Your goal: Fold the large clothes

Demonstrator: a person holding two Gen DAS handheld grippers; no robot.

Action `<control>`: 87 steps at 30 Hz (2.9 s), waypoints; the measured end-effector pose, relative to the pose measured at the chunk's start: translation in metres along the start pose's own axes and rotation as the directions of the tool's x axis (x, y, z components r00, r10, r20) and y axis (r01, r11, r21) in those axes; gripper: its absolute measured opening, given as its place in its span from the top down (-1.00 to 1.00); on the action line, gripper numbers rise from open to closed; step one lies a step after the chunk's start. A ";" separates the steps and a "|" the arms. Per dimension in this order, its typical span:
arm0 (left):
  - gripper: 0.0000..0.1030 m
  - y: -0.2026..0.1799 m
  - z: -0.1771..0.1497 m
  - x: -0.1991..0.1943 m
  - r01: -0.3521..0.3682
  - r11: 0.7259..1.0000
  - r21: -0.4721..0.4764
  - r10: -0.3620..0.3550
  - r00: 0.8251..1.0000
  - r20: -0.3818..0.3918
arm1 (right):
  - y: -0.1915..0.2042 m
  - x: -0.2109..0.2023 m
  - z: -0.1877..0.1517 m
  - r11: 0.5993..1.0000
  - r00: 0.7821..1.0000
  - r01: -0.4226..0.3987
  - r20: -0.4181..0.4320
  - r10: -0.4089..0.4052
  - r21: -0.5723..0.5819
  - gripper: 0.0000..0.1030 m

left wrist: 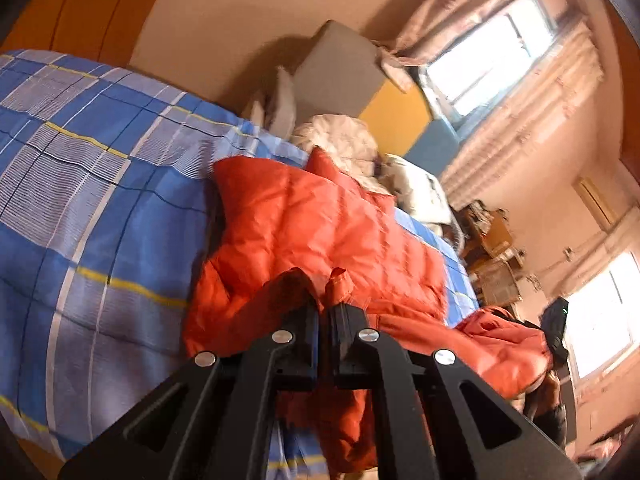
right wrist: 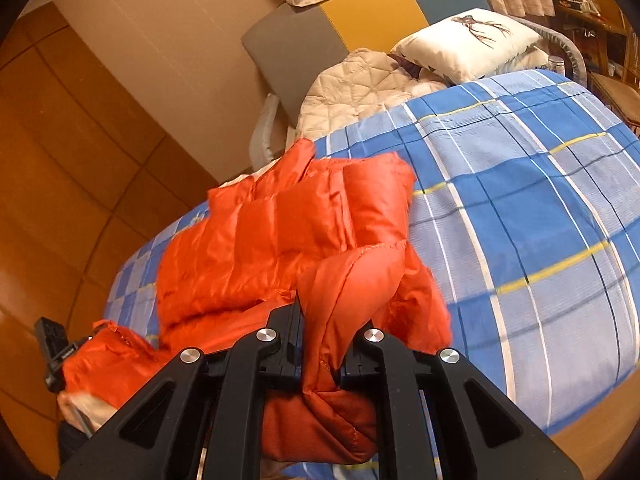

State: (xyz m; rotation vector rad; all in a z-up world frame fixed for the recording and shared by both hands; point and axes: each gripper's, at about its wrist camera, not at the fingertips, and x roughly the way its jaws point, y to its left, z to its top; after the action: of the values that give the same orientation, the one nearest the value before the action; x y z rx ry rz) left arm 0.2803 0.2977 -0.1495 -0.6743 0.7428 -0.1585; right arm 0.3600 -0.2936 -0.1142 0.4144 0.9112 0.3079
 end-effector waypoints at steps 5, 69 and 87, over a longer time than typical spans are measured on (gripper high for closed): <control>0.92 0.014 0.020 0.035 -0.038 0.998 -0.046 0.037 0.999 -0.028 | -0.001 0.024 0.020 1.000 1.000 0.018 -0.012 -0.018 0.016 0.78; 0.89 0.038 -0.027 0.015 0.059 0.998 -0.011 -0.059 0.998 0.036 | -0.048 0.012 -0.034 0.989 0.998 -0.037 0.050 0.030 0.145 0.74; 0.09 0.031 -0.108 -0.057 -0.062 0.997 0.038 0.062 0.998 0.007 | -0.045 -0.053 -0.103 0.998 0.998 0.057 -0.022 -0.057 0.021 0.56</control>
State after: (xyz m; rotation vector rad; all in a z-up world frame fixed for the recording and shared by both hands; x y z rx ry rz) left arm 0.1630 0.2874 -0.1944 -0.6143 0.7526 -0.1138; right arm 0.2493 -0.3337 -0.1551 0.4046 0.9462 0.2511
